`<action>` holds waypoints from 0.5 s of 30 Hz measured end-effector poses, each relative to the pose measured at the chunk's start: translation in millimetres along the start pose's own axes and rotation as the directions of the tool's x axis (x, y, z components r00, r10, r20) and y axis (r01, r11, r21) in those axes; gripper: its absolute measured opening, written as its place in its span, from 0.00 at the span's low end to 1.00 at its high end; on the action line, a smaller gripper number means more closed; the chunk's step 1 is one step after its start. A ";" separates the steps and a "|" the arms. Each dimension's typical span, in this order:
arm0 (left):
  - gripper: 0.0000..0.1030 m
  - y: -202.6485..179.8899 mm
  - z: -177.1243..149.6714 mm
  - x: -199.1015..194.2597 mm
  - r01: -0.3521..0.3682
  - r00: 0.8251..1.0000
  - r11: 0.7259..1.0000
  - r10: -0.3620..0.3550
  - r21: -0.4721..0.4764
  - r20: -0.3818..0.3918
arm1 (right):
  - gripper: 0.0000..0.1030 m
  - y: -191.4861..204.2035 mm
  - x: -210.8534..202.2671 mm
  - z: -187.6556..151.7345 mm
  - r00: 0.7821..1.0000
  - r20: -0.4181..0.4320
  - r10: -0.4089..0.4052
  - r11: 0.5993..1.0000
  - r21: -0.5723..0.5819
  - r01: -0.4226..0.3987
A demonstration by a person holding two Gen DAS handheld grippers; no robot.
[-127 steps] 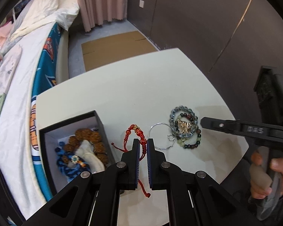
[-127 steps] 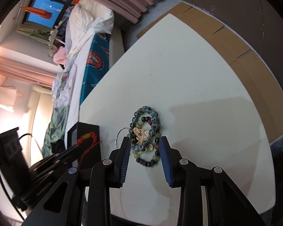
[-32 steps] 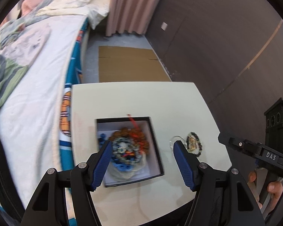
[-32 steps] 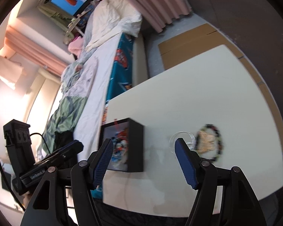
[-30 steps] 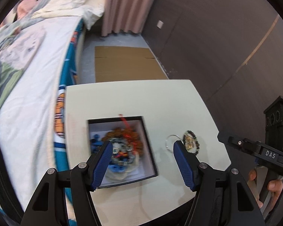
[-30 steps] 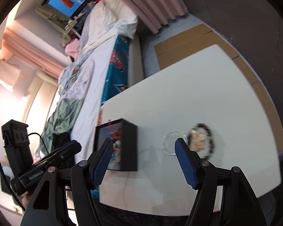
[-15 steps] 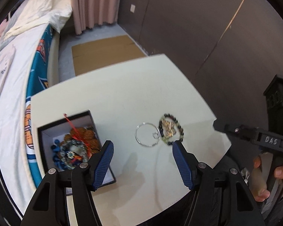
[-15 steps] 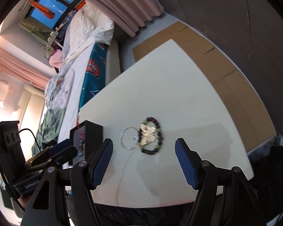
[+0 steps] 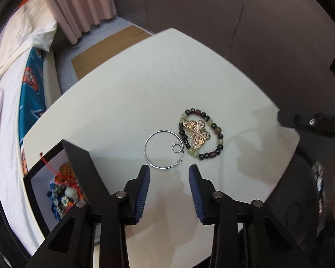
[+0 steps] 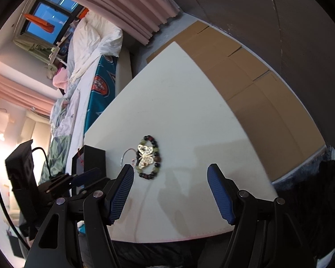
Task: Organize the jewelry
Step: 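Reach the left gripper to the large silver hoop and grasp it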
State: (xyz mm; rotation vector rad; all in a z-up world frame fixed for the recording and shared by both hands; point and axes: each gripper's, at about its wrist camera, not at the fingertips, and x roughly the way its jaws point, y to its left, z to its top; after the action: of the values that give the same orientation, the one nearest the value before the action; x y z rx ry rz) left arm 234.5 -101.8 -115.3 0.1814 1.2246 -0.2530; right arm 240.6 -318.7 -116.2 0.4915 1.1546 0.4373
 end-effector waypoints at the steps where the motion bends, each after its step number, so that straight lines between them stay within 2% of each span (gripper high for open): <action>1: 0.34 -2.3 1.5 3.9 -0.003 1.000 1.000 0.004 0.013 -0.008 | 0.67 -3.0 -0.4 -0.3 1.000 0.000 0.000 1.000 0.005 0.000; 7: 0.33 -13.4 6.8 21.3 -0.034 0.998 0.997 0.037 0.075 -0.041 | 0.67 -15.1 -2.8 -3.6 1.000 -0.001 -0.005 1.000 0.028 0.005; 9: 0.29 -13.8 7.6 27.9 -0.045 0.997 0.996 0.050 0.083 -0.051 | 0.67 -18.3 -3.0 -4.7 1.000 -0.003 -0.006 0.999 0.033 0.006; 15: 0.28 -13.9 5.7 38.5 -0.029 0.997 0.996 0.035 0.079 -0.073 | 0.67 -20.1 0.9 -5.6 1.000 -0.013 -0.005 0.999 0.039 0.005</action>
State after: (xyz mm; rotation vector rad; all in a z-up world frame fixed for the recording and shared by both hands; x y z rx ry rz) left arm 247.9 -120.3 -149.7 0.2801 1.2855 -0.2686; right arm 237.2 -333.7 -130.2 0.5206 1.1782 0.4144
